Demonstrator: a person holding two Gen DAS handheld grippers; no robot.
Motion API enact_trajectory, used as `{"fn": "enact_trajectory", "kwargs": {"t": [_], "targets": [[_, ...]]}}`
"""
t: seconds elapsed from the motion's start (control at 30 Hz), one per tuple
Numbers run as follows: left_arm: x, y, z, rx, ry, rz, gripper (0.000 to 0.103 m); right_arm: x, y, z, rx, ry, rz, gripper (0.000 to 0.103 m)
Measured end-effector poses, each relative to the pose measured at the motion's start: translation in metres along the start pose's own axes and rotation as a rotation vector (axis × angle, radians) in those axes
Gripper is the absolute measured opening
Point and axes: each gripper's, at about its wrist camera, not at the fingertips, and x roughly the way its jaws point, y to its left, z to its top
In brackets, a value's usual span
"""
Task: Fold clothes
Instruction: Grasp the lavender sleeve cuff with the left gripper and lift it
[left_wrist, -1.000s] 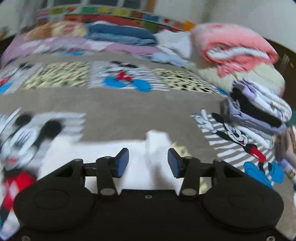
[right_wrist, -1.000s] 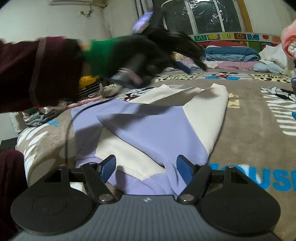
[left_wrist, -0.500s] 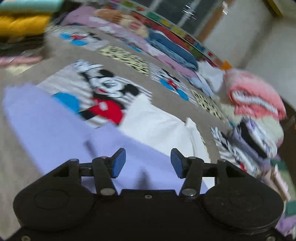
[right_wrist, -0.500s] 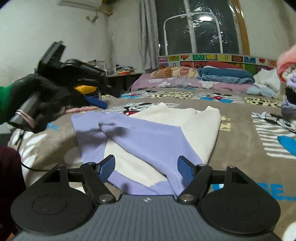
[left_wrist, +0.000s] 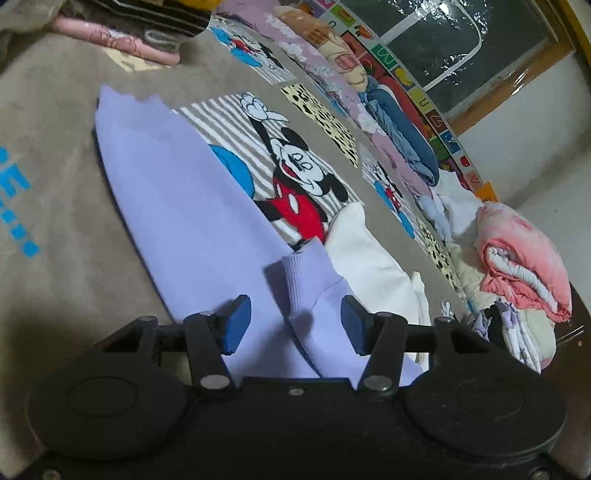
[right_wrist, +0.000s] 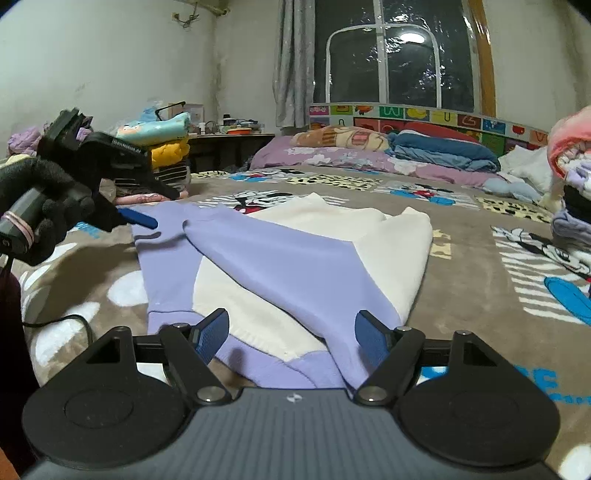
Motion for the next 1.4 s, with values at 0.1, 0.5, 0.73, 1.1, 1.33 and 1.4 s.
{"fn": "enact_trajectory", "kwargs": {"t": [0.1, 0.5, 0.73, 1.1, 1.33, 1.4], "targets": [[0.012, -0.002, 0.003, 0.005, 0.007, 0.002, 0.051, 0.002, -0.003, -0.001, 0.013, 0.004, 0.004, 0.076], [0.033, -0.062, 0.009, 0.079, 0.017, -0.092, 0.002, 0.01, -0.009, -0.002, 0.052, 0.041, 0.043, 0.077], [0.055, -0.117, 0.02, 0.089, 0.014, -0.172, 0.002, 0.009, -0.012, -0.002, 0.078, 0.041, 0.052, 0.077], [0.116, -0.178, 0.021, 0.172, 0.039, -0.166, 0.002, 0.006, -0.019, -0.001, 0.143, 0.062, 0.081, 0.077], [0.157, -0.207, 0.013, 0.244, 0.063, -0.137, 0.002, 0.006, -0.026, -0.002, 0.206, 0.076, 0.113, 0.078], [0.165, -0.211, 0.009, 0.256, 0.07, -0.133, 0.002, 0.005, -0.031, -0.003, 0.239, 0.074, 0.126, 0.078]]}}
